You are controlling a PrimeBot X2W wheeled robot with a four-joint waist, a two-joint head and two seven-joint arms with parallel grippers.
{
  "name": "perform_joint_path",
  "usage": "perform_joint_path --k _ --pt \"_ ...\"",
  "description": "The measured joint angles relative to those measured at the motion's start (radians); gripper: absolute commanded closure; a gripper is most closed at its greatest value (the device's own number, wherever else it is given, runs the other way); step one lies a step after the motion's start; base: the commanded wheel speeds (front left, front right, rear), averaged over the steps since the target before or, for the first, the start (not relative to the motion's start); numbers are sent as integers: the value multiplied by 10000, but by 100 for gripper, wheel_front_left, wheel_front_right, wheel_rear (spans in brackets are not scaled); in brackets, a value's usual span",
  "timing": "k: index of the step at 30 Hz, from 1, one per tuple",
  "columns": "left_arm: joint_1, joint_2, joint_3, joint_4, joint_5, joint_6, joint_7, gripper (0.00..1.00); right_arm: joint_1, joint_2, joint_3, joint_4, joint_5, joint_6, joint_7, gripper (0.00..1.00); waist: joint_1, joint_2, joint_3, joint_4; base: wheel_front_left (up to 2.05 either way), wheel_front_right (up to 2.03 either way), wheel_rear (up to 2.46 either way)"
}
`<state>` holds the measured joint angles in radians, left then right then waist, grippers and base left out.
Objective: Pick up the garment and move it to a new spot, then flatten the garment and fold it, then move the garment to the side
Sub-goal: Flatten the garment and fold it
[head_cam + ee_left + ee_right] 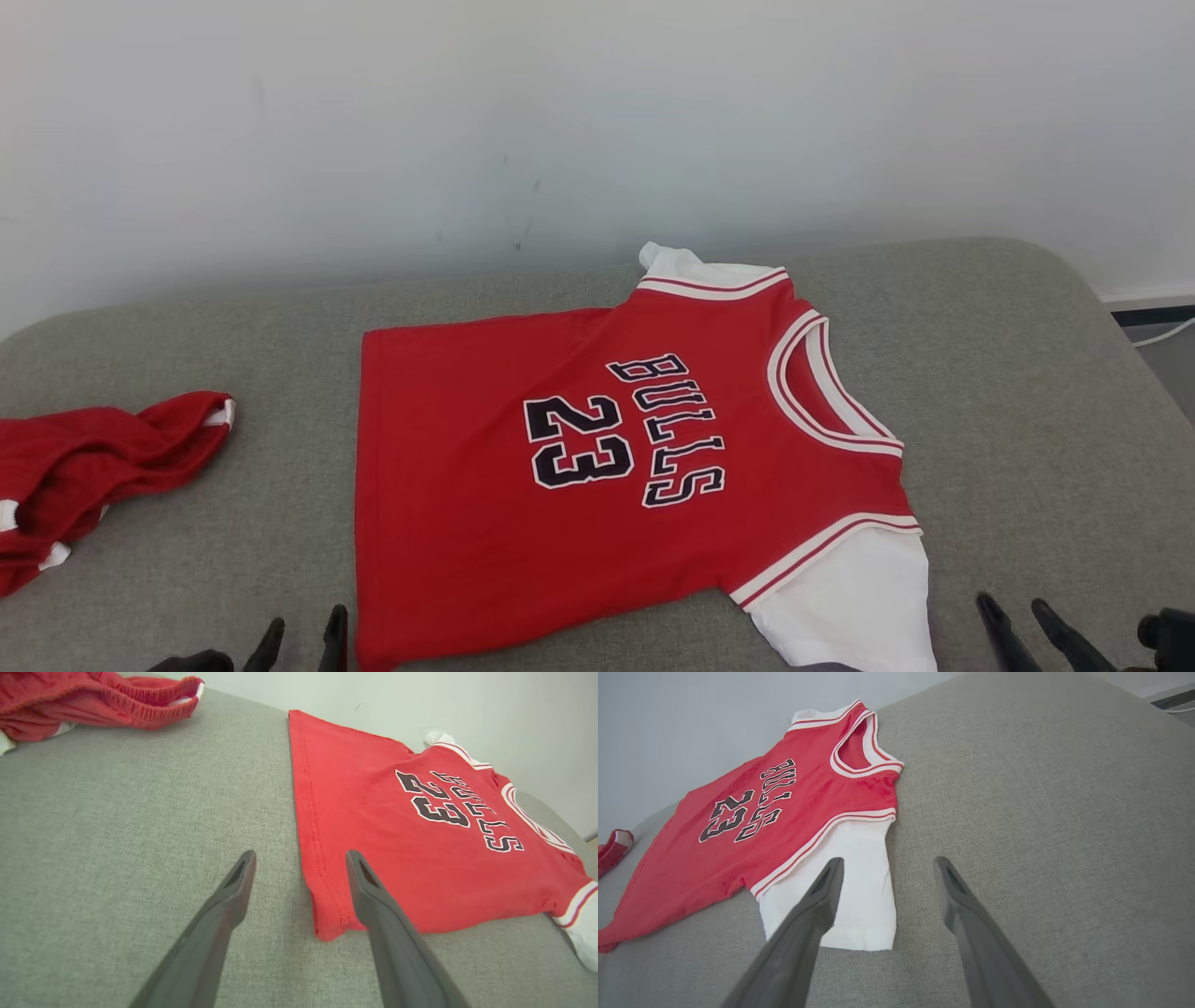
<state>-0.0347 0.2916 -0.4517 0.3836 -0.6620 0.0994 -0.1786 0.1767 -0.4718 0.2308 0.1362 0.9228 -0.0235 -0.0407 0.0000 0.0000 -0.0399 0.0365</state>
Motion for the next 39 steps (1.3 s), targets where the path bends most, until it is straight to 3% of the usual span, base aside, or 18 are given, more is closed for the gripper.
perform_joint_path --k 8,16,19,26,39 --pt "20 15 366 -750 635 161 -514 0 -395 330 50 -809 -930 -207 -1198 0 0 0 -60 -14 0 0 0" --pt "641 -19 1271 -1553 1001 242 -690 0 -479 125 349 -1440 -2153 -307 -1766 0 0 0 -125 -23 0 0 0" --pt "1181 -245 2196 -1603 1415 247 -702 0 -476 71 343 -1611 -2477 -326 -1850 0 0 0 -124 -108 0 0 0" --pt "1894 -1047 3187 -2197 2077 249 -717 0 176 88 -111 -1848 -2514 -573 -1979 0 0 0 -77 -209 0 0 0" --pt "2054 -1655 3603 -3241 2987 247 -731 0 407 165 -483 -1845 -2805 -658 -2071 0 0 1 148 -263 0 0 0"
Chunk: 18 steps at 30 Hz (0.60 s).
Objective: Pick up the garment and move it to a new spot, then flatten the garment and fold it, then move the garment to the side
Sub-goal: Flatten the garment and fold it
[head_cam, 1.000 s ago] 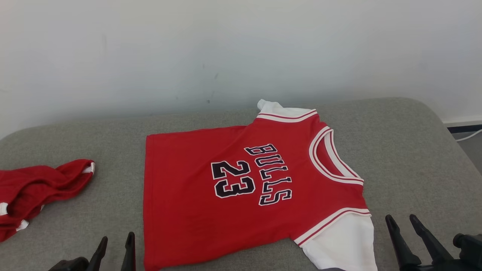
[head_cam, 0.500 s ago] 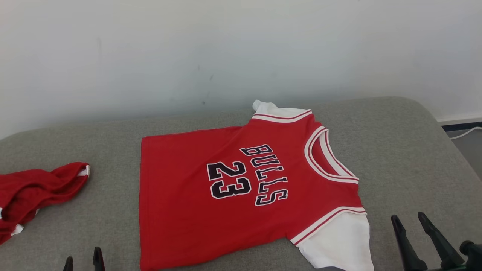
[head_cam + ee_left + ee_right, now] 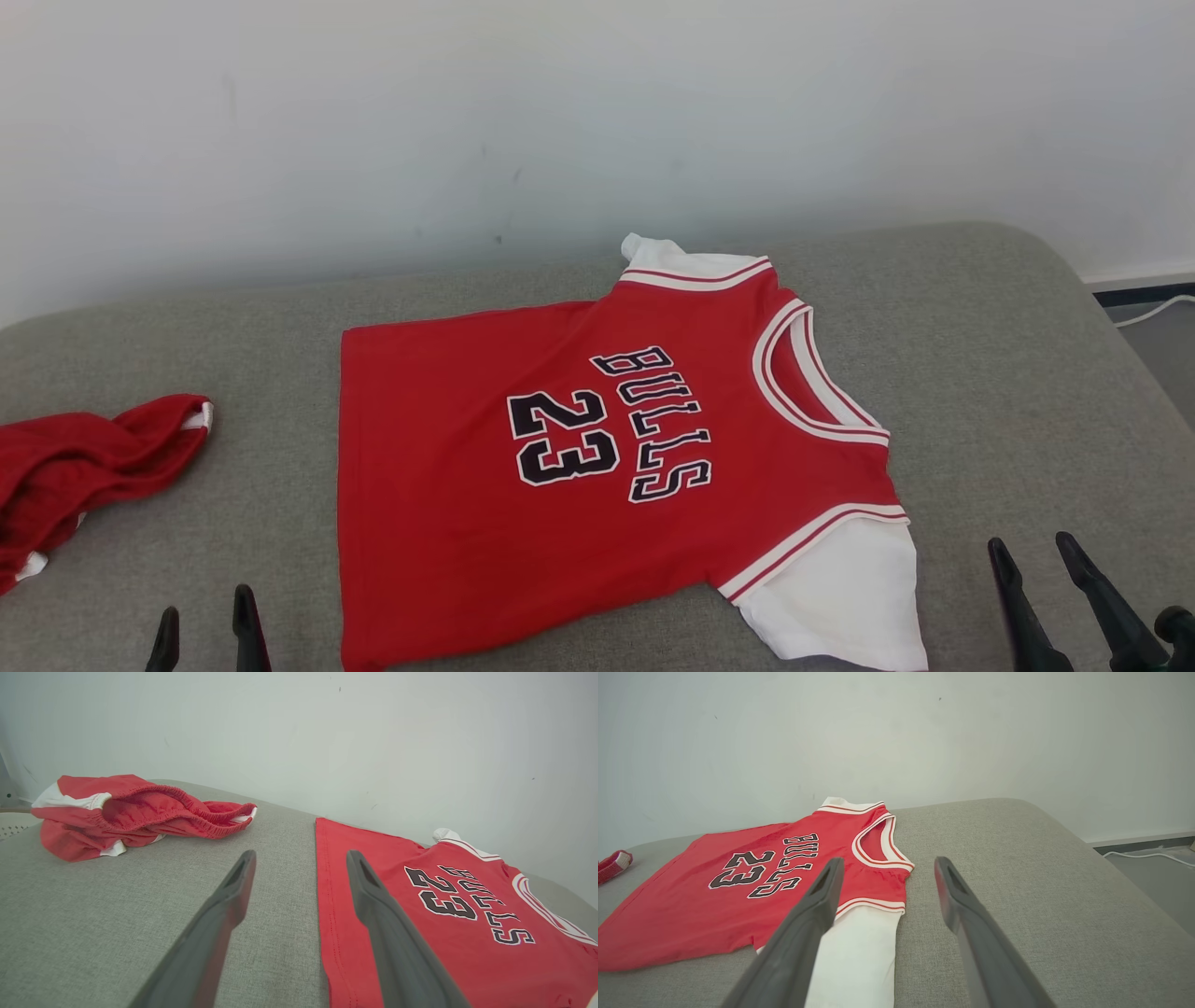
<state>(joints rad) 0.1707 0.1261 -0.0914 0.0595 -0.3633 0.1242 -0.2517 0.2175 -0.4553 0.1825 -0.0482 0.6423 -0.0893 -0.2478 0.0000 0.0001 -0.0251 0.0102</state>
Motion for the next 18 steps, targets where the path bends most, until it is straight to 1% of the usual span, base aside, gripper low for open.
perform_joint_path --k 4,11,12,13,15,18 --pt "74 -40 69 -150 299 2 0 0 6 117 -25 -59 -113 -2 -2 0 0 0 53 30 0 0 0" --pt "104 -52 -119 -190 600 2 50 0 15 173 -56 -69 -196 -33 -2 0 0 0 151 116 0 0 0" --pt "107 -54 -119 -230 890 0 48 0 15 174 -88 -59 -211 -33 -2 0 0 0 167 131 0 0 0" --pt "107 -48 -121 -263 951 2 50 0 15 178 -109 -58 -236 -33 -2 0 0 0 172 138 0 0 0" --pt "102 111 -318 -268 1486 0 196 0 30 198 -142 -52 -272 -33 -4 0 0 0 176 163 0 0 0" --pt "106 353 -568 -251 1962 0 525 0 -7 265 -84 23 -261 31 -4 0 0 0 177 205 0 0 0"
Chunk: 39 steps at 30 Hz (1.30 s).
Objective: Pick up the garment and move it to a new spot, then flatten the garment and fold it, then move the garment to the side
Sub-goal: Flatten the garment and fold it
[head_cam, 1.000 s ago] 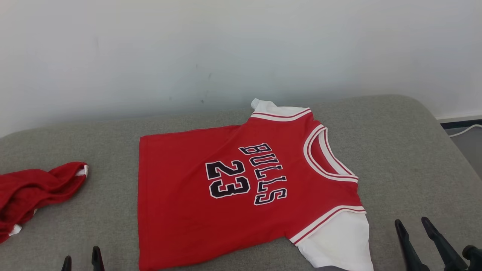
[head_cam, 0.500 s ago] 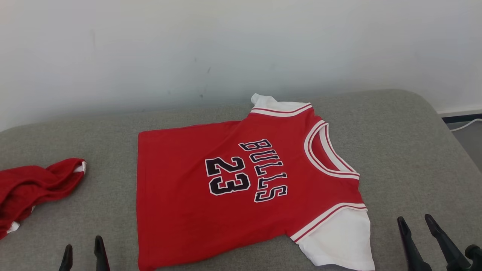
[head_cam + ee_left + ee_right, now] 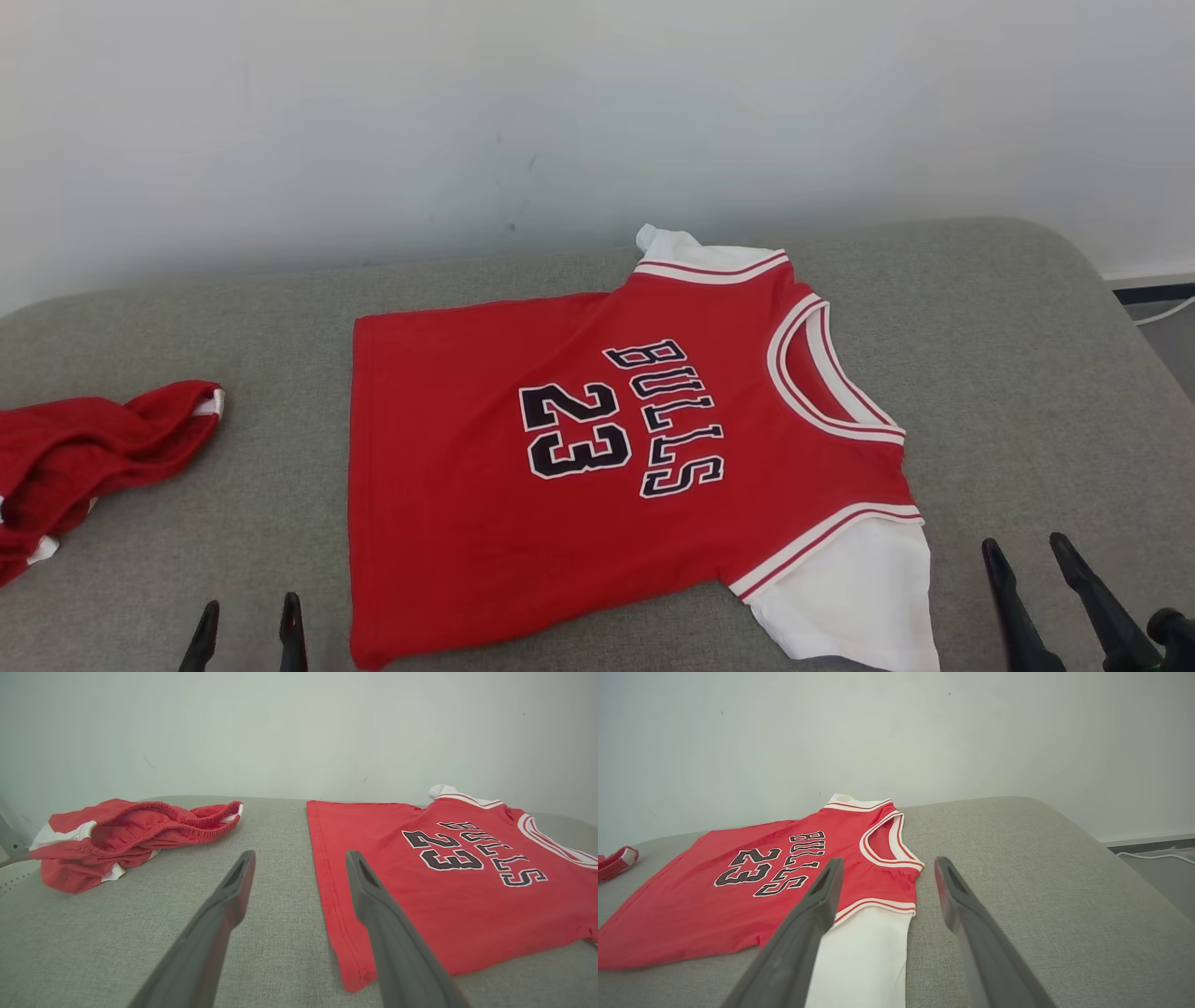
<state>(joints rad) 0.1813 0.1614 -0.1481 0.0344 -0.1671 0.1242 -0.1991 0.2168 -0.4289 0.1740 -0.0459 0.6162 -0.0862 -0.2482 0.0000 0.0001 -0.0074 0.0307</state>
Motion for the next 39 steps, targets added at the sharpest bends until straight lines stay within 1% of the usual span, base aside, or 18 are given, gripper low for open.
perform_joint_path --k 3,6,9,11,16,19,22,25,27,32,39 --pt "-22 130 -176 12 405 0 412 0 -4 27 224 77 2 2 19 0 0 0 -5 28 0 0 0" --pt "-147 234 -328 6 451 0 763 0 -52 35 242 115 -2 42 31 0 0 0 -33 84 0 0 0" --pt "-472 247 -303 -38 313 -15 986 0 -227 46 320 115 -4 54 111 0 0 0 -66 123 0 0 0" --pt "-684 161 -215 -94 67 -25 1024 0 -373 46 326 130 -4 75 117 0 0 0 -70 127 0 0 0" --pt "-1031 46 -46 -98 -44 -25 1154 0 -756 42 349 222 -4 174 207 0 0 0 -75 98 0 0 0" --pt "-1059 81 -13 46 -65 -23 1308 0 -926 40 351 309 0 247 244 0 0 0 -83 67 0 0 0" --pt "-1061 295 2 259 96 -23 1626 0 -1056 6 407 485 33 259 485 0 0 0 -96 29 0 0 0" --pt "-1080 462 42 322 94 -27 1831 0 -1083 -46 456 637 146 347 734 0 0 -1 -111 0 0 0 0" --pt "-1144 571 4 320 84 -213 2077 0 -1089 -109 458 708 171 347 846 0 0 0 -118 2 0 0 0" --pt "-1203 552 -54 318 -148 -382 2399 0 -1207 -192 516 784 190 349 1177 0 0 -2 -110 44 0 0 0" --pt "-1179 211 -401 598 -594 -667 2847 0 -1211 -209 562 869 311 337 1442 0 0 -1 -52 184 0 0 0"
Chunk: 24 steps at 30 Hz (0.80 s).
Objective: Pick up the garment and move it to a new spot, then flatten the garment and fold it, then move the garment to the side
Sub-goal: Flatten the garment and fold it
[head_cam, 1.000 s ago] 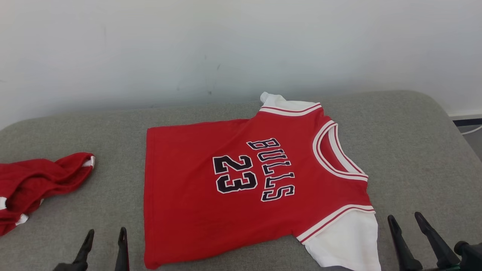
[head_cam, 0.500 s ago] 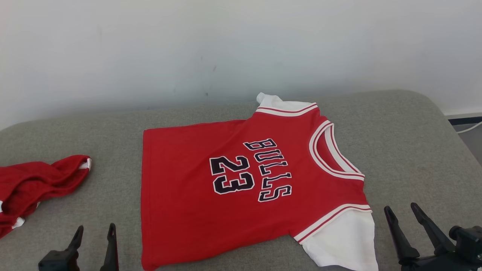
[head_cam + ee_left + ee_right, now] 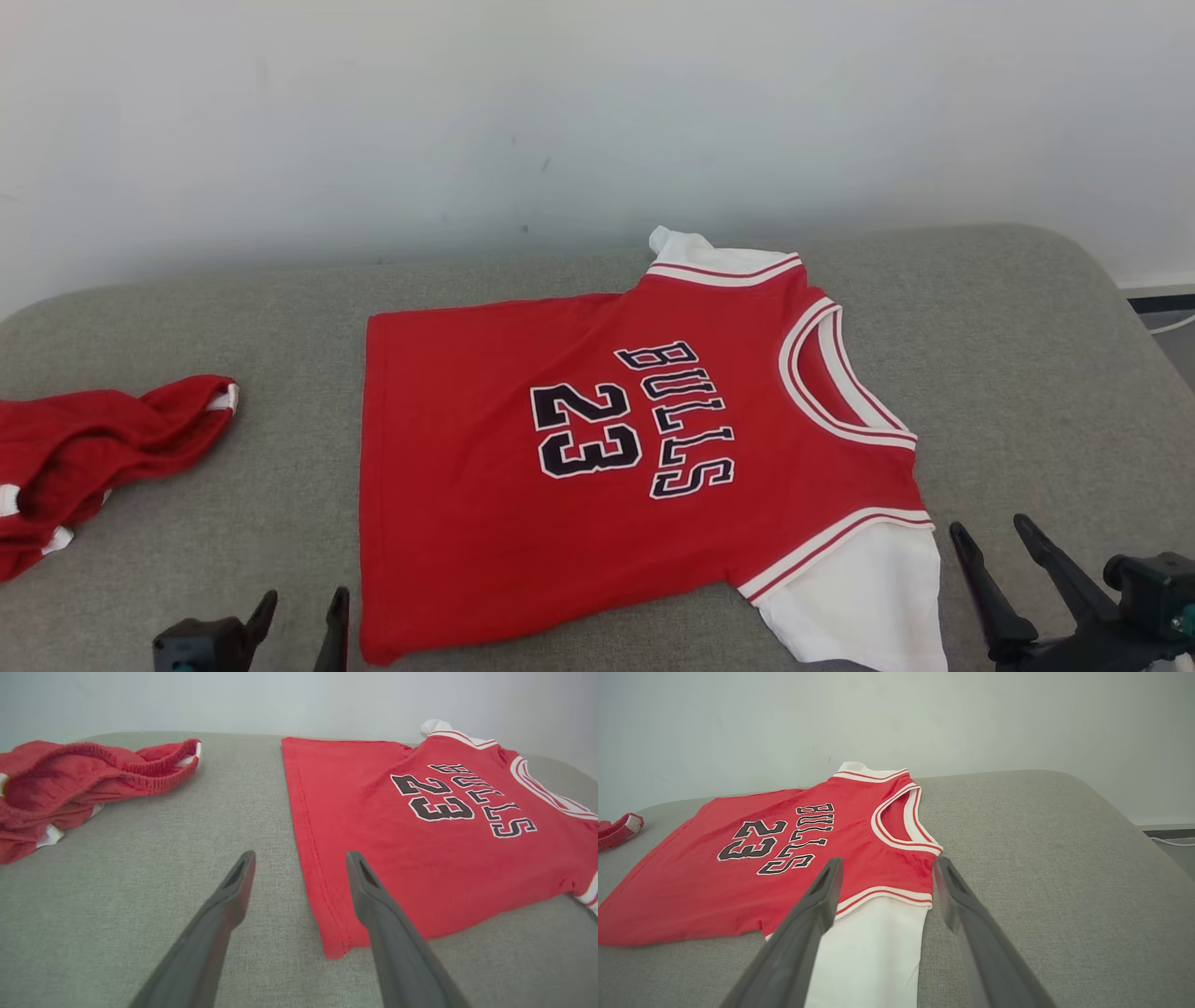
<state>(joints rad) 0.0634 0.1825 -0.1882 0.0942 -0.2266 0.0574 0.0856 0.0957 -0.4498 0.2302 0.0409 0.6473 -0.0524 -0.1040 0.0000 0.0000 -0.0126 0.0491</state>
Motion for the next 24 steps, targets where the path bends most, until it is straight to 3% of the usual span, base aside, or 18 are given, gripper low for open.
perform_joint_path --k 13,24 --pt "-8 -27 -535 1323 -711 -1074 1321 0 -148 0 186 100 27 0 349 0 0 0 92 -79 0 0 0" --pt "-600 -63 -602 2171 -1003 -1292 1691 0 -334 -2 328 188 25 0 531 0 0 0 176 -430 0 0 0"
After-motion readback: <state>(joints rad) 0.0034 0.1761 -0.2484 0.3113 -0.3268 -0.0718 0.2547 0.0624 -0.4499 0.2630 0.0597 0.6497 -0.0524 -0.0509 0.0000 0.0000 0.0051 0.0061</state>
